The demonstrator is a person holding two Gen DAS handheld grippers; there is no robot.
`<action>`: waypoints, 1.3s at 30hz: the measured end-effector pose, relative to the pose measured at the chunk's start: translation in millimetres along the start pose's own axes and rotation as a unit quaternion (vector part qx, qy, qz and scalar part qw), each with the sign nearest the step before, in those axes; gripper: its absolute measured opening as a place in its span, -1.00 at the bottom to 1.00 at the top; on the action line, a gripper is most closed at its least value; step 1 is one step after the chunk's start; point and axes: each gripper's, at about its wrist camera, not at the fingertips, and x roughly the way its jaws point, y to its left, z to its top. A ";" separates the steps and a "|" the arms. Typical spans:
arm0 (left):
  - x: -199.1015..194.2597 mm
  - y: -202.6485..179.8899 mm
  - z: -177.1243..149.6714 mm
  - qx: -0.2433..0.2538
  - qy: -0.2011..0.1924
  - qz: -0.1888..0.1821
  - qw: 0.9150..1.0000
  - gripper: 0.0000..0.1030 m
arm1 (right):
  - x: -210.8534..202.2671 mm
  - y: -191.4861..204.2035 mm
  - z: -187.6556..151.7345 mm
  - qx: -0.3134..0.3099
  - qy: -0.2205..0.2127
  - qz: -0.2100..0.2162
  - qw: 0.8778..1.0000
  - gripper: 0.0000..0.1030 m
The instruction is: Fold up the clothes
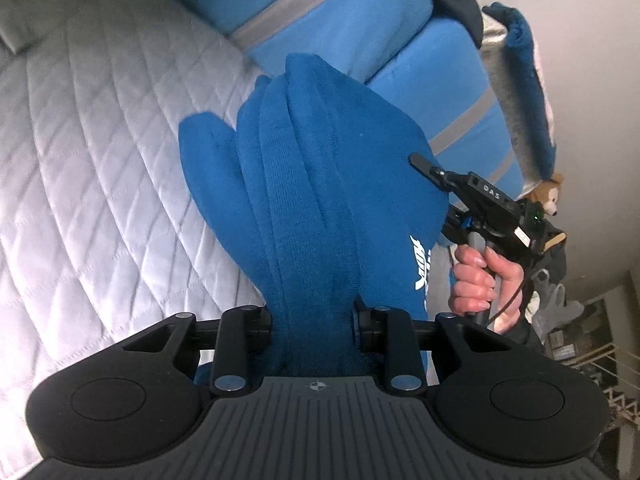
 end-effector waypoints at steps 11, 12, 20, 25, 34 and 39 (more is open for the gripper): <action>-93.5 -11.4 44.5 0.026 -0.098 0.042 0.994 -0.42 | 38.4 85.1 32.6 -0.011 -0.021 0.061 0.998 -0.52; -101.9 -13.8 50.2 0.046 -0.109 0.060 0.991 -0.40 | 48.0 92.7 36.2 -0.003 -0.021 0.069 0.997 -0.49; -88.1 46.1 78.1 0.089 -0.212 0.364 0.903 0.55 | 140.2 109.2 30.4 -0.002 -0.016 -0.132 0.991 1.00; -82.0 59.9 56.1 0.078 -0.192 0.330 0.921 0.55 | 133.8 102.6 -4.1 -0.121 -0.007 -0.150 0.981 1.00; -87.1 53.7 28.9 0.080 -0.135 0.294 0.943 0.55 | 105.7 93.8 -45.8 -0.234 0.007 -0.208 0.950 1.00; -108.1 45.6 15.0 0.095 -0.151 0.303 0.936 0.55 | 88.6 104.8 -62.7 -0.273 -0.005 -0.236 0.932 1.00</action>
